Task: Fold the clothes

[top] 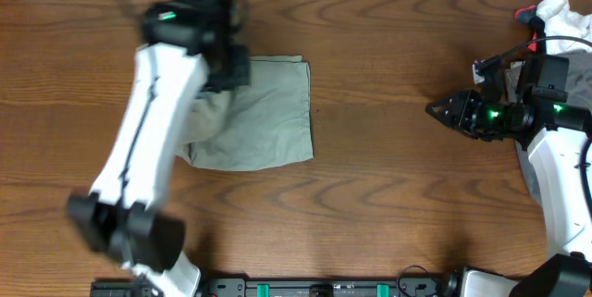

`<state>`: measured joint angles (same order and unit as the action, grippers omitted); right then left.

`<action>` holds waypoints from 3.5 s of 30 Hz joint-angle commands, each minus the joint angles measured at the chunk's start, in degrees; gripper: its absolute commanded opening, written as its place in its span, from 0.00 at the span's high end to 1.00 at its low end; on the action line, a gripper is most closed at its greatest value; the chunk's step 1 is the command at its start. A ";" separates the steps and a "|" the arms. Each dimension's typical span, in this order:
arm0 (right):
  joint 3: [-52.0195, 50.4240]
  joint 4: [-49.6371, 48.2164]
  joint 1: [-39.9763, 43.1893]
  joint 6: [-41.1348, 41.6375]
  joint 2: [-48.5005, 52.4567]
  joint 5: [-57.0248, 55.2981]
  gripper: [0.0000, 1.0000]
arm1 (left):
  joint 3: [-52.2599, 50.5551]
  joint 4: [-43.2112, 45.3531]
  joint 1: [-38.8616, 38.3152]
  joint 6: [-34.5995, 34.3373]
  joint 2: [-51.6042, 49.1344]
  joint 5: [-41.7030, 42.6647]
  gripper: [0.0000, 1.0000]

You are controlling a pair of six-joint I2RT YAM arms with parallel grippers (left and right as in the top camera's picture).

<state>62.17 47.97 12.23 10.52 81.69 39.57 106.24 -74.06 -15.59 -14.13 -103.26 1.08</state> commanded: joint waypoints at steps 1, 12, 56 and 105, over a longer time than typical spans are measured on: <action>0.04 0.50 0.09 -1.38 -0.79 0.28 0.67 | 0.70 1.46 -3.63 -7.93 -6.10 -1.22 0.94; 0.04 1.60 0.09 -2.51 -0.81 0.26 0.67 | 0.70 5.64 -10.84 -16.63 -14.78 -1.18 0.94; -3.52 -24.74 -35.69 11.02 5.68 -11.96 0.47 | -38.60 16.63 7.34 -2.19 -5.01 -2.84 0.78; -3.76 -15.76 -33.46 12.15 7.43 -19.56 0.76 | -35.56 32.85 3.04 -0.59 3.17 20.57 0.84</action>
<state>58.43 32.64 -19.49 23.57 86.74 18.11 73.17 -42.50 -10.44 -14.96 -97.41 17.06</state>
